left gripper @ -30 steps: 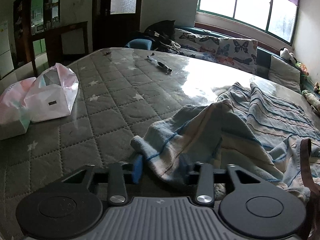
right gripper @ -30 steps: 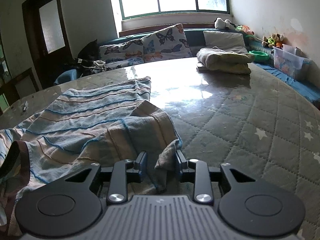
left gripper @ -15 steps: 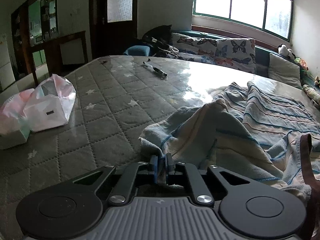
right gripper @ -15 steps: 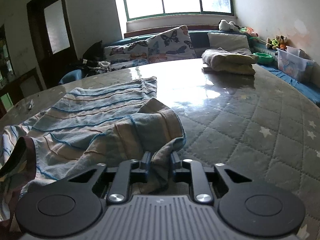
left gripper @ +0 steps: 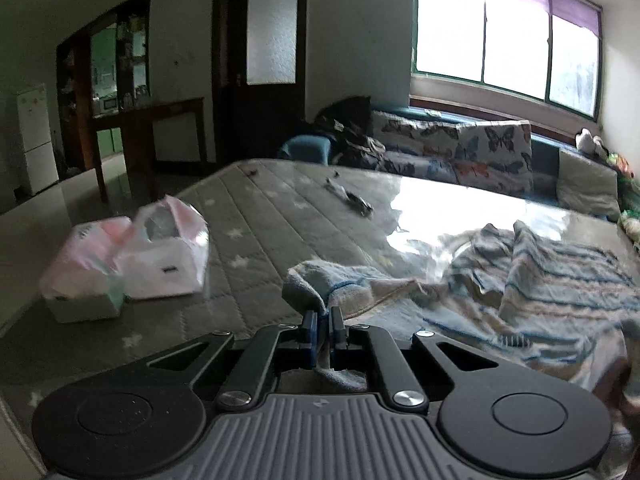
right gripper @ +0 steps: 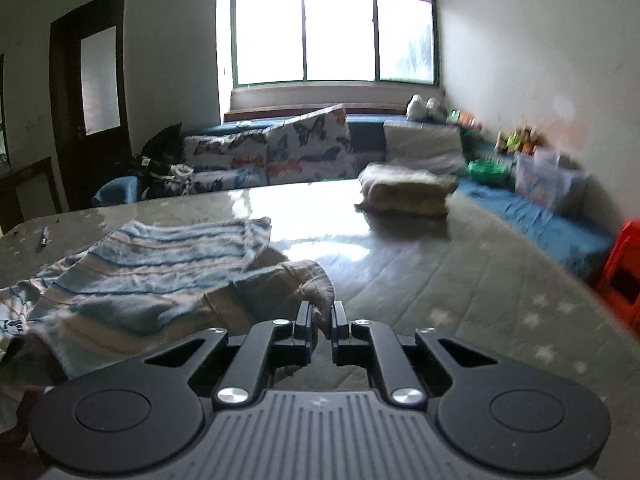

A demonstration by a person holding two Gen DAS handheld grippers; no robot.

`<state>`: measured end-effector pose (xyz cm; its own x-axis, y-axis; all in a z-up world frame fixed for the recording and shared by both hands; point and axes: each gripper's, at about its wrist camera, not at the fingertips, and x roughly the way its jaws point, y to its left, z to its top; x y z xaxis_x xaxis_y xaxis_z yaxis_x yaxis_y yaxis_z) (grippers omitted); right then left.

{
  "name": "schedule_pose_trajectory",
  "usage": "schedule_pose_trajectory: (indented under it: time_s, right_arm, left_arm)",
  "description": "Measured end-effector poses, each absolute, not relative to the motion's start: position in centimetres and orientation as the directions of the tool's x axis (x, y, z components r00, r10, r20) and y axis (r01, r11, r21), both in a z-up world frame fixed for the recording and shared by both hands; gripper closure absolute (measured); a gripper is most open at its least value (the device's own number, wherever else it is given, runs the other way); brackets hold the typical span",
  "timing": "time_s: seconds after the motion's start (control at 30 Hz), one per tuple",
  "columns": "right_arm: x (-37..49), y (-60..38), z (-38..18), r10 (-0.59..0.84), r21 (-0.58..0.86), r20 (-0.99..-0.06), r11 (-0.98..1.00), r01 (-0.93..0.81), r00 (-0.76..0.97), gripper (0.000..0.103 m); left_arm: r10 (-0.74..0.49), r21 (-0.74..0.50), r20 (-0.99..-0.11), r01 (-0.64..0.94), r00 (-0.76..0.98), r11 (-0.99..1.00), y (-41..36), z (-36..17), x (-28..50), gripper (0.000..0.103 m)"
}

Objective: Fold clothes

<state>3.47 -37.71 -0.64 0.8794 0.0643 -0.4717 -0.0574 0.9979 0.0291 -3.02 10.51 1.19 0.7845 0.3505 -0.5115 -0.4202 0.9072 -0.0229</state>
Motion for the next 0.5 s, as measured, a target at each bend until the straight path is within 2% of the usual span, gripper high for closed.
schedule_pose_trajectory:
  time_s: [0.23, 0.33, 0.5]
  right_arm:
    - [1.1, -39.6, 2.1, 0.019, -0.019, -0.409, 0.999, -0.029, 0.913, 0.096]
    - [0.0, -39.9, 1.8, 0.003, -0.046, -0.428, 0.999, -0.025, 0.904, 0.096]
    - [-1.2, -40.8, -0.7, -0.019, -0.043, -0.526, 0.999, -0.004, 0.85, 0.096]
  left_arm:
    - [0.325, -0.052, -0.514, -0.407, 0.794, 0.912, 11.6, 2.7, -5.1, 0.097]
    - [0.311, -0.047, -0.546, -0.399, 0.778, 0.916, 11.9, 2.1, -5.8, 0.097]
    - [0.296, -0.039, -0.622, -0.406, 0.725, 0.913, 12.5, -0.1, -6.1, 0.097]
